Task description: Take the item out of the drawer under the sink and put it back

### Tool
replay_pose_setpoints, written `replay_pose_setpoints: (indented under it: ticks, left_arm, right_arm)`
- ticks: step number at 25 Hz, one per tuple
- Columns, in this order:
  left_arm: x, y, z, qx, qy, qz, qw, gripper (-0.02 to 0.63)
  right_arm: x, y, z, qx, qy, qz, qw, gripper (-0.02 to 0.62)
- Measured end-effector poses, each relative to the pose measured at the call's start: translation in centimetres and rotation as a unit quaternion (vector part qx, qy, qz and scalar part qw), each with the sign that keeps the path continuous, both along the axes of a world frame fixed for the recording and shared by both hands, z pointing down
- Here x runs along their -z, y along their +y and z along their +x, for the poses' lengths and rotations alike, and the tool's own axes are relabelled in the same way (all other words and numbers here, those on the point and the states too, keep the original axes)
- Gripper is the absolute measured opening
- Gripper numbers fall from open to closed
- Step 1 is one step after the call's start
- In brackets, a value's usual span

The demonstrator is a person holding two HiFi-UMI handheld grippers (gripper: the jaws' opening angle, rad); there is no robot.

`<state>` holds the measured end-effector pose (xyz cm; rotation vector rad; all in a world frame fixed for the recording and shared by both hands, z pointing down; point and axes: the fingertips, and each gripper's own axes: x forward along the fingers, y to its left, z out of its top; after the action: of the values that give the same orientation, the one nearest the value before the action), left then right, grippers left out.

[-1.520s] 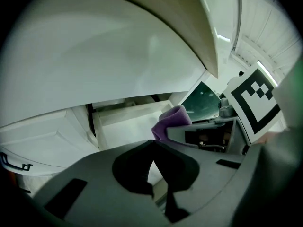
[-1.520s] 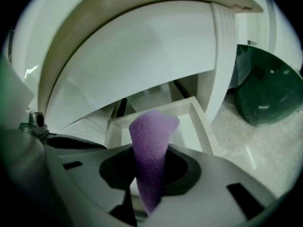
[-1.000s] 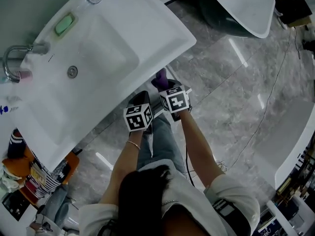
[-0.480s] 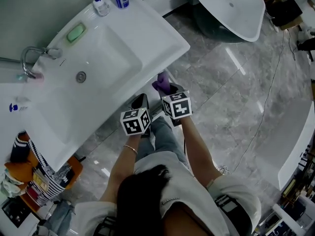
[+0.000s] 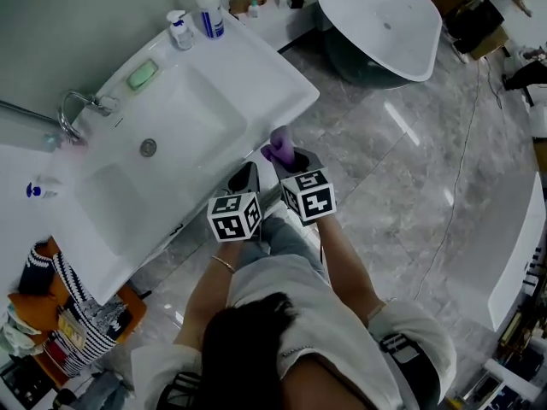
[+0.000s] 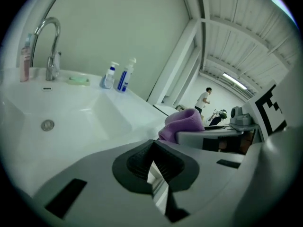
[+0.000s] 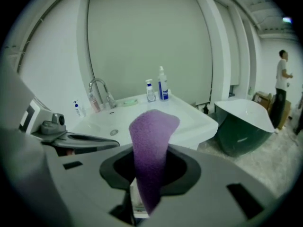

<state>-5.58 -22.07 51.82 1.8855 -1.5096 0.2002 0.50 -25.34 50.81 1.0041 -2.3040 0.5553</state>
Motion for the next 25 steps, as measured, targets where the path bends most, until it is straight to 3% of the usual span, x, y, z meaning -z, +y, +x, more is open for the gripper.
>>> replay_pose_setpoints:
  ticks: [6,16,25]
  left_arm:
    - [4.9,-0.8,-1.5,-0.005,-0.06,0.076,0.9953,0.003]
    - [11.1,-1.2,-2.3,0.021,-0.055,0.156,0.986,0.004]
    - [15.0,-1.2,-2.1,0.022,-0.066,0.211,0.975,0.003]
  right_arm:
    - [4.7,-0.7,-0.4,-0.031,-0.037,0.068,0.997,0.112]
    - [12.4,-0.2,-2.1,-0.024,-0.087,0.187,0.978,0.112]
    - [14.2,0.6,-2.2,-0.027,-0.095,0.216,0.971,0.112]
